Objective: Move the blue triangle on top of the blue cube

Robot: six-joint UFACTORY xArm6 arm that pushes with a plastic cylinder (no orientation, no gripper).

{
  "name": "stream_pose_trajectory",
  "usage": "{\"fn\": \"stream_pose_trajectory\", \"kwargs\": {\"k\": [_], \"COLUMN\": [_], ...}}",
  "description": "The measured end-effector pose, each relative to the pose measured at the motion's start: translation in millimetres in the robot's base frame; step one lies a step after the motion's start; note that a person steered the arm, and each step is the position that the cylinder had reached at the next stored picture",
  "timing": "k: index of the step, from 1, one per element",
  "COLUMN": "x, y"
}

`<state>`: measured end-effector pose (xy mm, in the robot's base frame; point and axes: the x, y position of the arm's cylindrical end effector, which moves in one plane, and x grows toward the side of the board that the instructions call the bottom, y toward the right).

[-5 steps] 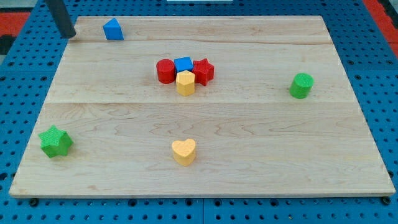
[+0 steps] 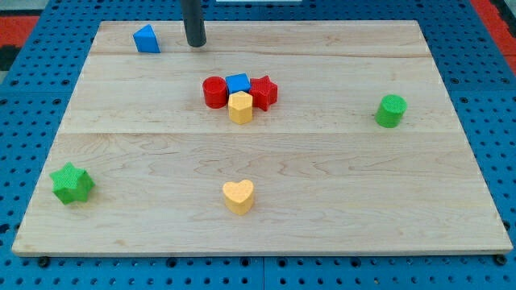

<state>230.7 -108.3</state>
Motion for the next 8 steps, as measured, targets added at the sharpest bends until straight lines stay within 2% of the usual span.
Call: {"fn": "stream_pose_trajectory", "kwargs": {"k": [2,3,5,6,7,8], "x": [-39,-38,13,12,-1,15], "y": [-104,-103,-55,-67,-128,-123]}}
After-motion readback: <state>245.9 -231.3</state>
